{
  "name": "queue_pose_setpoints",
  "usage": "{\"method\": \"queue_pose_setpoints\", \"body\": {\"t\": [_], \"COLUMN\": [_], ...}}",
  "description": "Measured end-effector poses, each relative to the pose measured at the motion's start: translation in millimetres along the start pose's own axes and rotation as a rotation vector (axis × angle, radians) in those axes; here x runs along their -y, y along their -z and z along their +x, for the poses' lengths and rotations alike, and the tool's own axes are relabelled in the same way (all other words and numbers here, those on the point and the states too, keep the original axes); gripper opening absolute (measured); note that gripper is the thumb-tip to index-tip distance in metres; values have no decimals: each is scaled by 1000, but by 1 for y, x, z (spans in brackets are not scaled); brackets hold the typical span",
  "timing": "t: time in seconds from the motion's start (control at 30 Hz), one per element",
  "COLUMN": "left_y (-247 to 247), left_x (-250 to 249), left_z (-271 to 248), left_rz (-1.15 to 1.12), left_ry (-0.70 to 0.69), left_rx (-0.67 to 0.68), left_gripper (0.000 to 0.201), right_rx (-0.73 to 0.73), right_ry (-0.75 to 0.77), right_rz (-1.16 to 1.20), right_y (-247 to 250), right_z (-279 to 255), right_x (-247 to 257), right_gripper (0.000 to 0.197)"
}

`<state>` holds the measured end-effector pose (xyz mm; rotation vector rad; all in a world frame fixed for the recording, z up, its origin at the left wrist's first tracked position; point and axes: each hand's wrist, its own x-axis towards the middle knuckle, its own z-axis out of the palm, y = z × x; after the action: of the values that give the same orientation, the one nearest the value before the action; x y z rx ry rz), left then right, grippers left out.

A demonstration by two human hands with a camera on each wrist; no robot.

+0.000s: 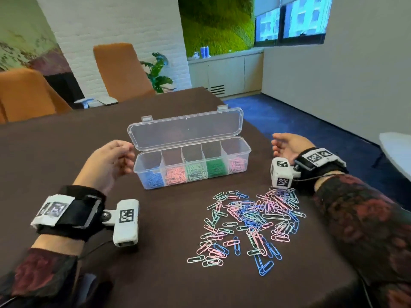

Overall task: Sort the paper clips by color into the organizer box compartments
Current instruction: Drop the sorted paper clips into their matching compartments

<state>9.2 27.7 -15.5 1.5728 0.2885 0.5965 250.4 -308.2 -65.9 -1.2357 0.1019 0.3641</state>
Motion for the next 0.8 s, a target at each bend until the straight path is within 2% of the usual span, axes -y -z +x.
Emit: {"method": "queue_pose_setpoints", "body": {"t": [0.1, 0.17, 0.2, 0.27, 0.3, 0.4, 0.5, 0.6, 0.7, 0.8], "left_y": [-26, -43, -53, -69, -76, -96, -116, -135, -150, -158], "left_x": [-13, -10, -7, 3, 9, 14, 17, 23, 25, 26], "left_z": [-21, -32, -37, -45, -46, -47, -41, -33, -25, -19], "left_rz": [194, 408, 555, 899, 1047, 1246, 1293, 1372, 1434, 1472], "left_ry": [7, 53, 61, -22, -93, -213, -225, -206, -168, -132], "left_rx": [304, 558, 675, 853, 904, 922, 896, 882, 840, 856], "left_gripper": [7, 19, 18, 14, 18, 38, 44, 41, 31, 20], "right_rx": [26, 42, 48, 55, 59, 63, 70, 75, 73, 69], "right_ry": [-18, -9, -10, -22, -31, -53, -65, -65, -68, -72], "right_rz": [117, 170, 185, 201, 209, 241, 261, 281, 292, 287], "right_y": [6, 9, 9, 8, 7, 8, 9, 10, 11, 10], "right_z": [6, 8, 7, 4, 3, 1, 1, 1, 1, 2], "right_x": [-3, -5, -6, -7, -8, -9, -10, -10, -9, -9], "right_gripper": [20, 23, 23, 20, 17, 14, 14, 14, 15, 12]}}
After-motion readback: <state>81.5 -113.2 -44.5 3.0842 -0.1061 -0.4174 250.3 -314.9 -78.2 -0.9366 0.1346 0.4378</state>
